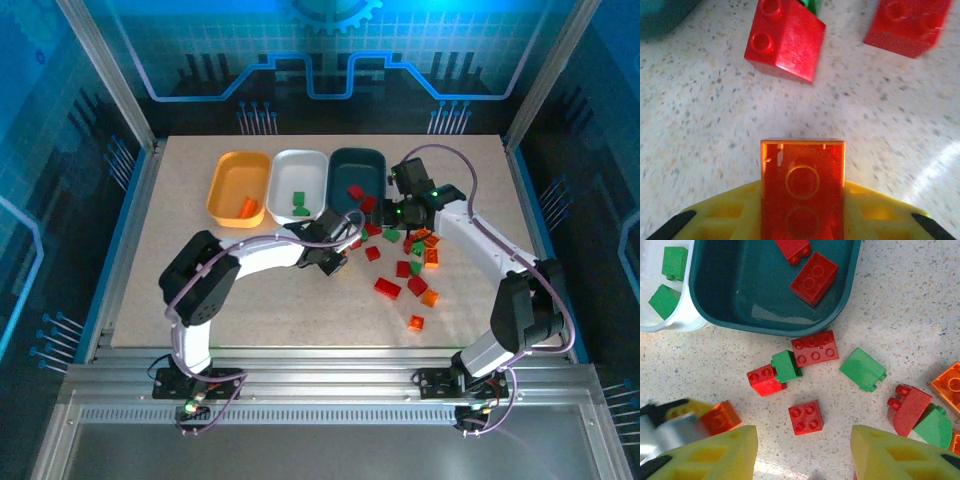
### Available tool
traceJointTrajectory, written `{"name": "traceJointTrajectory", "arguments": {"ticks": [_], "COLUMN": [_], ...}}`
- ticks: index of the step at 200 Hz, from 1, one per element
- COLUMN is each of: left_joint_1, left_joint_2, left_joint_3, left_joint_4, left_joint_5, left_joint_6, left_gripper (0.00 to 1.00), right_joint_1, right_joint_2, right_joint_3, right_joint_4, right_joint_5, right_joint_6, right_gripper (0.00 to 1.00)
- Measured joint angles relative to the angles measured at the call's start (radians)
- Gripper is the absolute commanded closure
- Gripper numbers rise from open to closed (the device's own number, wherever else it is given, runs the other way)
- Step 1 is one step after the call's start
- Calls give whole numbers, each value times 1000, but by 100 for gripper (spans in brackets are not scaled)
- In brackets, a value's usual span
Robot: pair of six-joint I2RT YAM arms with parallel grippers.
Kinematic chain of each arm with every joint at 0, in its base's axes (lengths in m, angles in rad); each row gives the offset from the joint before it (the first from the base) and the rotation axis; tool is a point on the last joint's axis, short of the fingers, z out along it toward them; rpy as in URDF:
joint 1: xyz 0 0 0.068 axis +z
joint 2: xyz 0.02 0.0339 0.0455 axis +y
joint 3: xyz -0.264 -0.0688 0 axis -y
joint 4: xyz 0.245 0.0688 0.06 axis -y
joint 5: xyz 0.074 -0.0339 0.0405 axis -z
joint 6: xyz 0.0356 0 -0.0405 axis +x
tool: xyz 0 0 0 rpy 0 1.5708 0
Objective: Sort the legos into containers by color
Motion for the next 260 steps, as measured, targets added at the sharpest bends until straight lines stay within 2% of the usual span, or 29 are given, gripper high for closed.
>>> {"name": "traceJointTrajectory", "arguments": {"ticks": [23, 42, 56, 75, 103, 120, 138, 165, 213, 241, 260], "left_joint_1": [1, 34, 96, 242, 520, 639, 689, 701, 740, 747, 747], "left_joint_2": [-126, -230, -284, -300, -218, -130, -11, 153, 251, 252, 252], "left_joint_3": [-39, -44, -22, 53, 215, 295, 382, 468, 508, 541, 546], "left_joint_4": [-18, -33, -53, -91, -168, -211, -278, -346, -395, -396, -395], "left_joint_5": [-32, -50, -52, -43, 5, 35, 56, 94, 181, 203, 228], "left_joint_6": [-35, -80, -118, -197, -341, -401, -429, -461, -522, -534, -547], "left_gripper": [74, 74, 74, 75, 75, 75, 78, 77, 60, 34, 24], "right_joint_1": [-5, -9, -16, -28, -41, -45, -52, -70, -74, -43, 3], "right_joint_2": [-4, -7, -8, -8, -9, -10, -12, -16, -17, 8, 51], "right_joint_3": [-19, -44, -64, -91, -121, -127, -129, -133, -184, -195, -184], "right_joint_4": [11, 21, 26, 35, 48, 54, 60, 60, 61, 70, 71], "right_joint_5": [0, 0, 1, 1, 0, 0, -5, -7, -16, -21, -18], "right_joint_6": [0, 4, 8, 16, 26, 26, 26, 26, 10, -12, -33], "right_gripper": [47, 47, 47, 47, 47, 47, 47, 47, 46, 46, 45]}}
